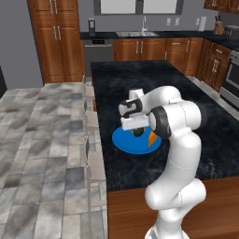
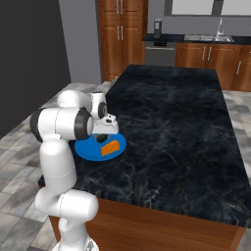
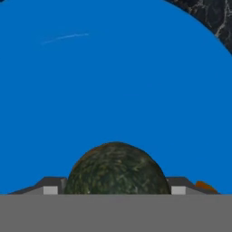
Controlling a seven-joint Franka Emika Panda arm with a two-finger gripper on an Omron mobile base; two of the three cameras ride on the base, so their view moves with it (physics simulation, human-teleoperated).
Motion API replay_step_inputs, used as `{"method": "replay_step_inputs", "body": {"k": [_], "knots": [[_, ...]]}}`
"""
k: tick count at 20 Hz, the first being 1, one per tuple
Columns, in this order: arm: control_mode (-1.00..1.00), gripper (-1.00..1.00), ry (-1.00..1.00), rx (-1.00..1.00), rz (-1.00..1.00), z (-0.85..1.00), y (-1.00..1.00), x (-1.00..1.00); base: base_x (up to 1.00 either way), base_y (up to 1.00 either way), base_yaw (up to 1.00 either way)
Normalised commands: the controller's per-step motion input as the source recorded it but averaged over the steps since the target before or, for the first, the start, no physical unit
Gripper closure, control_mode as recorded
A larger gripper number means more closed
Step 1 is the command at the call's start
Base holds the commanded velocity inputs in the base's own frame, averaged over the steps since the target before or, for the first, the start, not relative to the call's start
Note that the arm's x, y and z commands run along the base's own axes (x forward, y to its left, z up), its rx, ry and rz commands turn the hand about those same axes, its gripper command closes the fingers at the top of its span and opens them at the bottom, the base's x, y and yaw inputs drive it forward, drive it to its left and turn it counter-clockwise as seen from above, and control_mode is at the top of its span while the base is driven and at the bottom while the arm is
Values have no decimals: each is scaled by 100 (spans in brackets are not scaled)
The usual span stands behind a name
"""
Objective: Take the cheese, fish, and squash from the fridge and place them on the plate on the dining counter to create an appetizer plate.
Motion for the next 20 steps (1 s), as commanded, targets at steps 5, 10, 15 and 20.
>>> {"method": "replay_step_inputs", "body": {"k": [5, 10, 15, 20], "knots": [[-100, -100, 0, 0, 0, -5, -3, 10, 0, 0, 0], [-100, -100, 0, 0, 0, 0, -1, 3, 0, 0, 0], [-100, -100, 0, 0, 0, 10, 0, 0, 0, 0, 0], [-100, -100, -8, 0, 0, 52, 0, -11, 0, 0, 0]]}}
